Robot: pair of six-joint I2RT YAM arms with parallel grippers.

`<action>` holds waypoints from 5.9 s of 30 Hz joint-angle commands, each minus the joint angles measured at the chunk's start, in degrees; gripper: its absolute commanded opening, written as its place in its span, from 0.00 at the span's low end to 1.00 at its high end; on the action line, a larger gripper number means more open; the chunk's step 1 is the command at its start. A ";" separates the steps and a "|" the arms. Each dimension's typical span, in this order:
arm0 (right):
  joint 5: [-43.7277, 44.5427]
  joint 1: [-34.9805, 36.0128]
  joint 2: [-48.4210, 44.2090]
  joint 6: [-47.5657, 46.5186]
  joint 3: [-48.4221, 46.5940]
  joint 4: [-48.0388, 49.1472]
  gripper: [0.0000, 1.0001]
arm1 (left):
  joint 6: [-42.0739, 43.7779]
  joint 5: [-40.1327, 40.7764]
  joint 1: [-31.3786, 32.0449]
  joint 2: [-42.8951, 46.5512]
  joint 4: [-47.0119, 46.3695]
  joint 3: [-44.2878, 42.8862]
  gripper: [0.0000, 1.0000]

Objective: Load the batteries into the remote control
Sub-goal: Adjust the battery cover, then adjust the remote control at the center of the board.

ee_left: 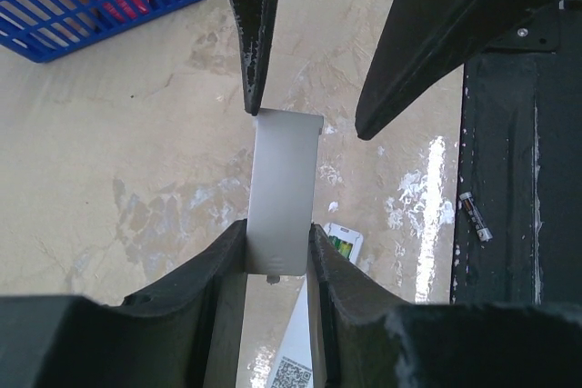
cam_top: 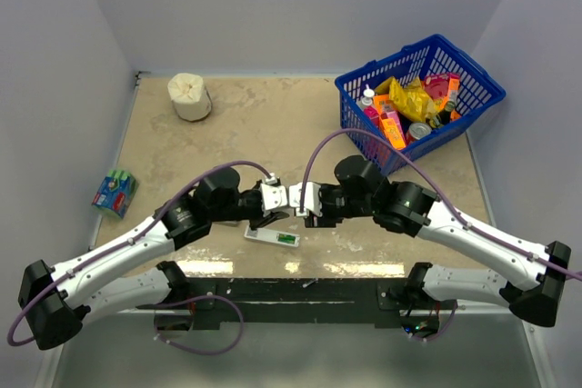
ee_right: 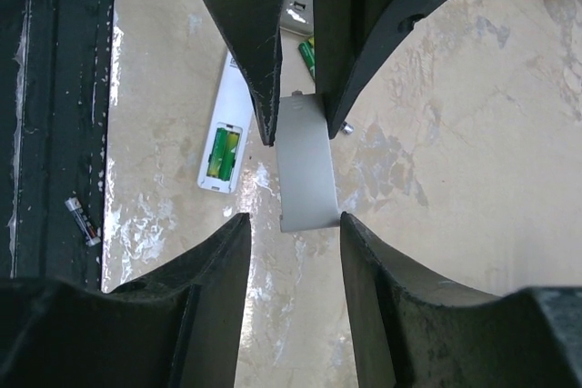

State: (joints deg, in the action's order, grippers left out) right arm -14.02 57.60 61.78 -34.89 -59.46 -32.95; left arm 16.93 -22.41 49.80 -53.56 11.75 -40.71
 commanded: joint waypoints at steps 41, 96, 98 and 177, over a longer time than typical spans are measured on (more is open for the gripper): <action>-1.89 0.49 -4.12 0.79 4.27 8.43 0.38 | -3.22 -7.47 -1.72 1.70 -2.61 -1.92 0.00; 25.10 0.40 -4.99 33.93 17.80 24.42 0.04 | -96.09 40.87 3.36 -15.95 29.73 -0.69 0.85; 24.40 0.40 -5.88 33.67 19.03 25.65 0.04 | -103.04 42.01 5.83 -19.63 33.07 -1.74 0.79; 37.39 14.55 14.15 58.70 27.03 47.89 0.06 | -68.02 40.89 -18.68 -16.60 11.83 -8.96 0.89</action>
State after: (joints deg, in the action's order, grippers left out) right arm 15.90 70.98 73.67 18.59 -29.32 11.53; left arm -66.08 18.92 35.16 -75.64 31.73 -52.47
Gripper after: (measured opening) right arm 0.328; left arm 0.869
